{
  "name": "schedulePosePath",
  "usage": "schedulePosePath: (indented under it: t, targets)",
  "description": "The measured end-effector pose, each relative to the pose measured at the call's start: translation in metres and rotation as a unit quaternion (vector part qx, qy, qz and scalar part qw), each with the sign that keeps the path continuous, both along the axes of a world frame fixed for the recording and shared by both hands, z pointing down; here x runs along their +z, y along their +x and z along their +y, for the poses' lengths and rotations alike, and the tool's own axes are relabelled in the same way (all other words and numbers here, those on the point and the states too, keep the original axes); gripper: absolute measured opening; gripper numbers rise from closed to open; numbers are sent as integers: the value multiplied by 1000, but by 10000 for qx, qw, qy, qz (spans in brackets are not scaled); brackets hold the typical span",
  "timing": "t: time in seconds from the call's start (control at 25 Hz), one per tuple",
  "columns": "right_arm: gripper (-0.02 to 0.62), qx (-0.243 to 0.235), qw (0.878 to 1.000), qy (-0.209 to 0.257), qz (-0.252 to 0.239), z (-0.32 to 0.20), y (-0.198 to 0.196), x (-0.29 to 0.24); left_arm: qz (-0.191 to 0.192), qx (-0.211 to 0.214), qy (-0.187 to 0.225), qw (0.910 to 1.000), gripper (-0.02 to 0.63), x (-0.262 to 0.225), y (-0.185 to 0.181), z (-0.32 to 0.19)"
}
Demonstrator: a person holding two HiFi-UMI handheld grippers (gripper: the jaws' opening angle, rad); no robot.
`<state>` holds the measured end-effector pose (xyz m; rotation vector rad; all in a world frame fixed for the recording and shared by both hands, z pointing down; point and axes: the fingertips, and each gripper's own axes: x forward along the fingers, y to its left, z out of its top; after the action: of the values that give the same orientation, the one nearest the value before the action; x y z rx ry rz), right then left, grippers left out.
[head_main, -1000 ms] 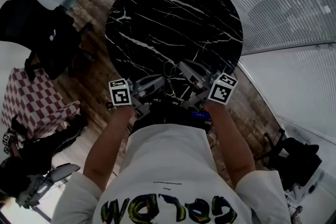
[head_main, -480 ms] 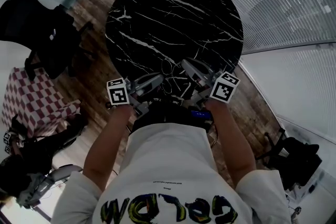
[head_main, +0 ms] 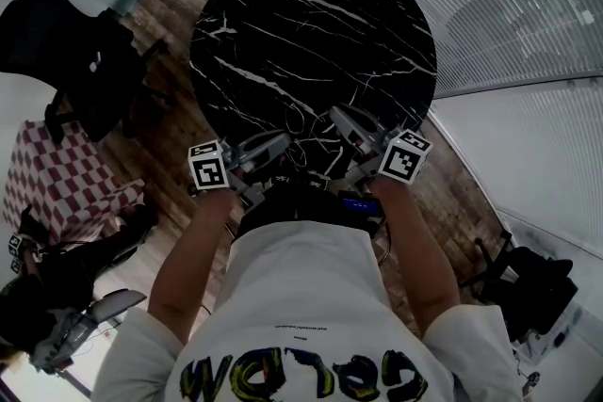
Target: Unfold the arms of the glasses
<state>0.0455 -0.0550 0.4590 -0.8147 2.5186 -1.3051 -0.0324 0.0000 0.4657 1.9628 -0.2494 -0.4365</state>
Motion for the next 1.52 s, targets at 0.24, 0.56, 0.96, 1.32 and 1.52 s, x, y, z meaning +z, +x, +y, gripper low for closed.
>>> schedulePosePath:
  t: [0.24, 0.56, 0.96, 1.32, 1.52]
  targets:
    - [23, 63, 10000, -65, 18, 0, 4, 4, 59, -52, 67, 9999, 8, -5, -5, -2]
    - [26, 147, 9998, -122, 56, 1, 9, 8, 156, -143, 167, 9996, 9, -14, -11, -4]
    - [29, 215, 9995, -229, 2, 6, 12, 12, 256, -298, 349, 9986, 9, -25, -23, -9]
    - [31, 279, 9988, -340, -235, 10, 14, 13, 357, -422, 477, 9973, 9, -37, -30, -16]
    - [31, 321, 9979, -414, -381, 14, 15, 16, 379, -448, 522, 9969, 8, -40, -31, -17]
